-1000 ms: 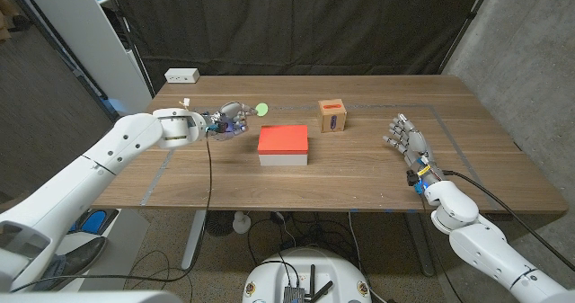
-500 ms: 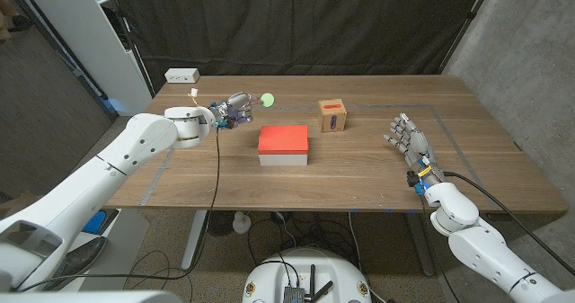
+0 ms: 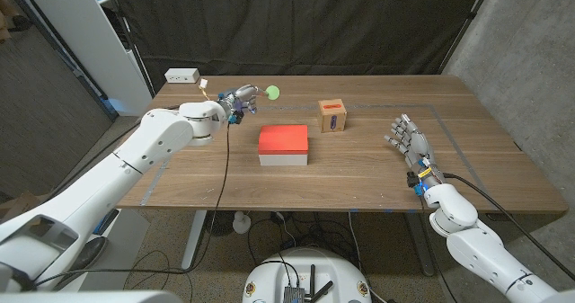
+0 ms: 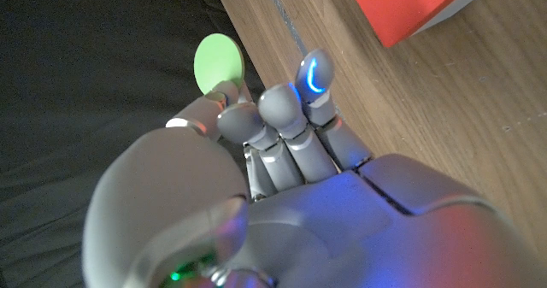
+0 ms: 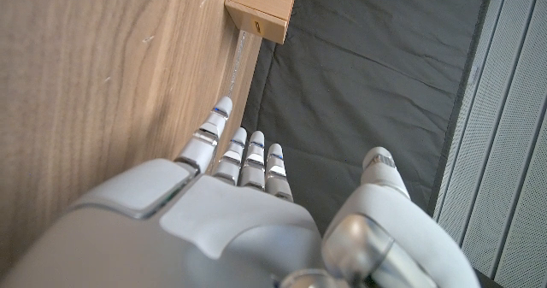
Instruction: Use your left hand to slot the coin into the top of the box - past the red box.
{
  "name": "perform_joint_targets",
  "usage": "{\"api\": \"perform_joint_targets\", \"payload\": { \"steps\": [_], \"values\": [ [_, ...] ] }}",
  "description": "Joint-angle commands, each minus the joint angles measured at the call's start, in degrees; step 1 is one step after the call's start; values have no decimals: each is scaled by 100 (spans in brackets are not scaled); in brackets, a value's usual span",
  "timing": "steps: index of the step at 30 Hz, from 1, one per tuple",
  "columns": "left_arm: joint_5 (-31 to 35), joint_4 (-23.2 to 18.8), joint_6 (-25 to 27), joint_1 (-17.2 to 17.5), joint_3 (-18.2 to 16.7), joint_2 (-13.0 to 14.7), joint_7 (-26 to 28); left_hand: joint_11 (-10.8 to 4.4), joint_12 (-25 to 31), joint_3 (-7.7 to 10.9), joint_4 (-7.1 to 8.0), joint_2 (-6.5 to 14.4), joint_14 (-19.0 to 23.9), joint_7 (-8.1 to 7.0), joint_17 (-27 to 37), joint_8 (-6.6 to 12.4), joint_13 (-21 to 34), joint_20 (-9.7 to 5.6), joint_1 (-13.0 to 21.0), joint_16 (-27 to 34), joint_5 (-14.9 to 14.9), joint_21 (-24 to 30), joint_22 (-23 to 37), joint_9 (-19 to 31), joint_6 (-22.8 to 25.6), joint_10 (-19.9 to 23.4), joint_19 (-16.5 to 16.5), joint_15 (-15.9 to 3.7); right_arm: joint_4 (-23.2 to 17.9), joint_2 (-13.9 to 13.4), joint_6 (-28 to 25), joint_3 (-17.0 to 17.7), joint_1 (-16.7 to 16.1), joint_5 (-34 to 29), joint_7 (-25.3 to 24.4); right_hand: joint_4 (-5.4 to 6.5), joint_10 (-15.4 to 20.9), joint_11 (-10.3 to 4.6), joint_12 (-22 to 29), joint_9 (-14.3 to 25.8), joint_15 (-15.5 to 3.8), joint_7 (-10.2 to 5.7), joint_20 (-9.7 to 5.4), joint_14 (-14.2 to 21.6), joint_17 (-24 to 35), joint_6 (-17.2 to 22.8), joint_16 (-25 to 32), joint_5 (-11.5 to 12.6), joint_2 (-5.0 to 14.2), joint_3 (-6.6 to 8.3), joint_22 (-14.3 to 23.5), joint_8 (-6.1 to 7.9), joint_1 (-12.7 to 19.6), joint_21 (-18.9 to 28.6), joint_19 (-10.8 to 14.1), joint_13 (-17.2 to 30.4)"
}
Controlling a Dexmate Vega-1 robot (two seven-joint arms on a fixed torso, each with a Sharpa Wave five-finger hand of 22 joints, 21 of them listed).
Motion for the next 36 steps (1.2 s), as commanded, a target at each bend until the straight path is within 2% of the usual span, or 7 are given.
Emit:
{"api": "perform_joint_targets", "payload": {
  "steps": [1,9,22,31,36],
  "values": [
    [1203,-157,337,-364,438,-252,224,-4,21,7,7,-61,36,160,18,39,16,-269,19,37,28,55,41,23,234,13,10,-5,85,86,129,38,-61,61,5,-7,42,8,43,14,-10,3,1,47,13,51,20,26,3,36,27,22,45,22,48,32],
    [1775,-15,501,-609,715,-581,190,-3,30,-4,4,-75,48,156,26,52,3,-270,28,46,26,29,8,-6,299,35,6,-4,64,105,199,94,-174,80,-31,-7,42,8,43,14,-10,3,1,47,13,51,20,26,3,36,27,22,45,22,48,32],
    [3200,123,763,-1038,1435,-1026,316,-3,91,-4,8,-84,69,151,58,63,17,-270,52,76,27,50,64,-27,350,65,34,-1,42,136,275,145,-261,83,-47,-7,42,8,43,14,-10,3,1,47,13,51,20,26,3,36,27,22,45,22,48,32],
    [3927,337,843,-1267,1748,-1337,172,-1,116,-11,10,-91,63,144,70,72,17,-270,58,82,26,54,85,-40,373,53,52,-1,68,150,308,169,-301,117,-14,-7,42,8,43,14,-10,3,1,47,13,51,20,26,3,36,27,22,45,22,48,32],
    [4456,431,1007,-1479,2046,-1468,121,-6,156,-9,11,-91,47,136,69,81,66,-269,58,75,26,62,114,-36,382,35,60,0,99,178,338,182,-301,171,23,-7,42,8,43,14,-10,3,1,47,13,51,20,26,3,36,27,22,45,22,48,32]
  ]
}}
